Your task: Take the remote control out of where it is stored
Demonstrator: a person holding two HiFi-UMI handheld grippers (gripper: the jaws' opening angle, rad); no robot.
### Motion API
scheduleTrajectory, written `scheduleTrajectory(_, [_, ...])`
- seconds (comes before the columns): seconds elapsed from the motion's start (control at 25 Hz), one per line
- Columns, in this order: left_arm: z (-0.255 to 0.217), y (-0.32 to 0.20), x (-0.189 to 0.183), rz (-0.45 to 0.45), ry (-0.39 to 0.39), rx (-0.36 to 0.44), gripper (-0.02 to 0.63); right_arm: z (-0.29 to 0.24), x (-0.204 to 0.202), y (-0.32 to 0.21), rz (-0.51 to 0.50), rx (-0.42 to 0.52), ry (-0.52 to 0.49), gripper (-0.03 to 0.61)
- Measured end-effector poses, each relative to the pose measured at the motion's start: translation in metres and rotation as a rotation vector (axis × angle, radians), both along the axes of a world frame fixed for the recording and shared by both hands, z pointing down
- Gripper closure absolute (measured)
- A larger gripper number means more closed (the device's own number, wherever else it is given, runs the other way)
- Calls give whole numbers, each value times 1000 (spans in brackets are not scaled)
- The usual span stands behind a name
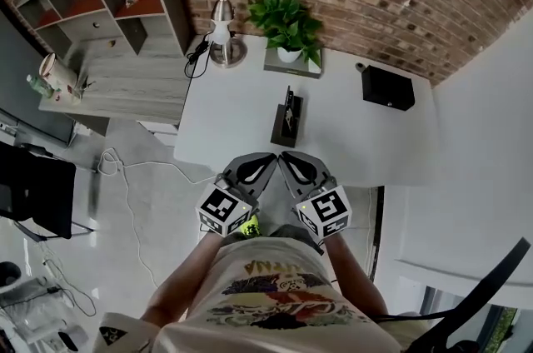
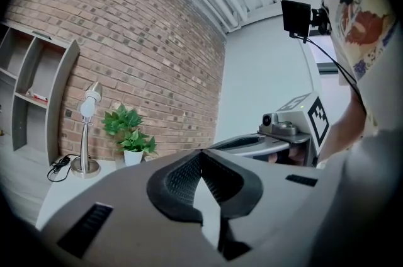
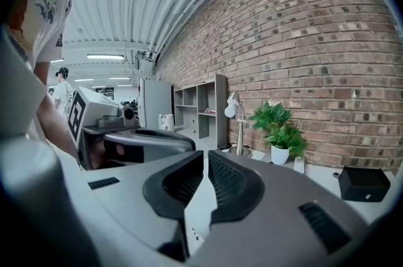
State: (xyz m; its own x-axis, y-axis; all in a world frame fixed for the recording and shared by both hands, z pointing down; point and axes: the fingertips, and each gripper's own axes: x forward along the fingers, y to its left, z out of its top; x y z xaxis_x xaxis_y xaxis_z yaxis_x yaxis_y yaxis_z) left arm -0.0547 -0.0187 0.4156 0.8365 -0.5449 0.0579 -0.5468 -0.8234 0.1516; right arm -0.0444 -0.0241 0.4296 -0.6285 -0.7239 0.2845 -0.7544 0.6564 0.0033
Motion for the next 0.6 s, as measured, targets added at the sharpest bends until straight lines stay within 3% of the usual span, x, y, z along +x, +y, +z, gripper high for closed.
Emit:
scheduleTrajectory(0.44, [13, -23, 13, -18, 3, -44, 611, 15, 12, -29, -41, -16, 35, 568])
scheduleTrajectory(0.6, [22, -26, 11, -61, -16, -70, 611, 33, 20, -30, -77, -56, 47, 531])
